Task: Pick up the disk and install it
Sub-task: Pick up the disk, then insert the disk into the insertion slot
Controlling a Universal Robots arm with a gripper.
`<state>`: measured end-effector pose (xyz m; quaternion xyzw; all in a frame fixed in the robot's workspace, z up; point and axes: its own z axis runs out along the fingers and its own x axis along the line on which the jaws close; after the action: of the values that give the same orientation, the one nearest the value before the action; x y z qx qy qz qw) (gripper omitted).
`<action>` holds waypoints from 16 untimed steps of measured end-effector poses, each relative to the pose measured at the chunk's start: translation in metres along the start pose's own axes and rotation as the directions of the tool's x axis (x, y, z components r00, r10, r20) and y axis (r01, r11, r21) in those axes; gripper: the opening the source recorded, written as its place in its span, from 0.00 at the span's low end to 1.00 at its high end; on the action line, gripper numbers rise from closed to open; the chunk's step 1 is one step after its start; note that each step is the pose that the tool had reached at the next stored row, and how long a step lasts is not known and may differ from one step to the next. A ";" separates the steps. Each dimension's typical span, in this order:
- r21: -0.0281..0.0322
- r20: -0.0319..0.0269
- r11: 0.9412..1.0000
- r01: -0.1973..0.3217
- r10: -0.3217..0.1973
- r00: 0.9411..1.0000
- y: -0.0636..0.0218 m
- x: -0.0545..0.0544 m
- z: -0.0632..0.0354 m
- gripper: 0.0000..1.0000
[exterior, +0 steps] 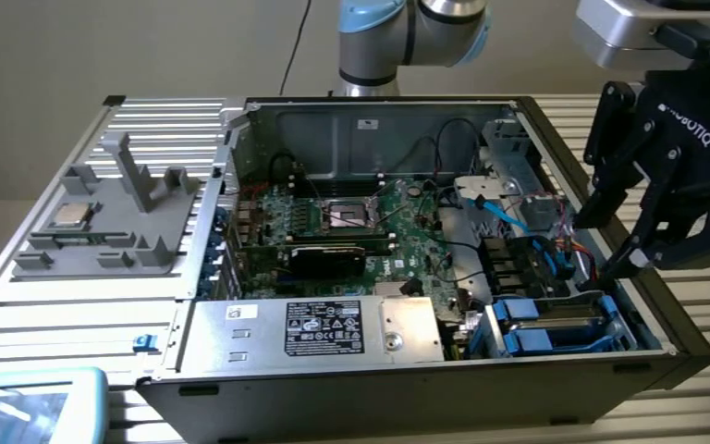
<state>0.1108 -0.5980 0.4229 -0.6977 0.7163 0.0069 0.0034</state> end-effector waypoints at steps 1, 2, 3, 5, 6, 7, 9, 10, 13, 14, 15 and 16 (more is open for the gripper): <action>0.000 0.000 1.000 0.000 0.000 1.000 -0.0031 -0.001 -0.0009 0.51; 0.000 -0.001 1.000 0.000 0.000 1.000 -0.0062 -0.001 -0.0012 0.51; 0.000 -0.001 1.000 0.000 0.000 1.000 -0.0093 -0.002 -0.0014 0.51; 0.000 -0.001 1.000 0.000 0.000 1.000 -0.0162 -0.003 -0.0019 0.51; 0.000 -0.001 1.000 0.000 0.000 1.000 -0.0199 -0.003 -0.0022 0.51; 0.000 -0.001 1.000 0.000 0.000 1.000 -0.0231 -0.004 -0.0023 0.51; 0.000 -0.001 1.000 0.000 0.000 1.000 -0.0252 -0.004 -0.0023 0.51; 0.000 -0.001 1.000 0.000 0.000 1.000 -0.0252 -0.004 -0.0023 0.51; -0.001 -0.001 1.000 0.000 0.000 1.000 -0.0253 -0.004 -0.0023 0.51; -0.001 -0.001 1.000 0.000 0.000 1.000 -0.0253 -0.004 -0.0023 0.51; -0.001 -0.001 1.000 0.000 0.000 1.000 -0.0253 -0.004 -0.0023 0.51; -0.001 -0.001 1.000 0.000 0.000 1.000 -0.0252 -0.004 -0.0023 0.51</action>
<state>0.1362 -0.5945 0.4251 -0.6978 0.7163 0.0068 0.0029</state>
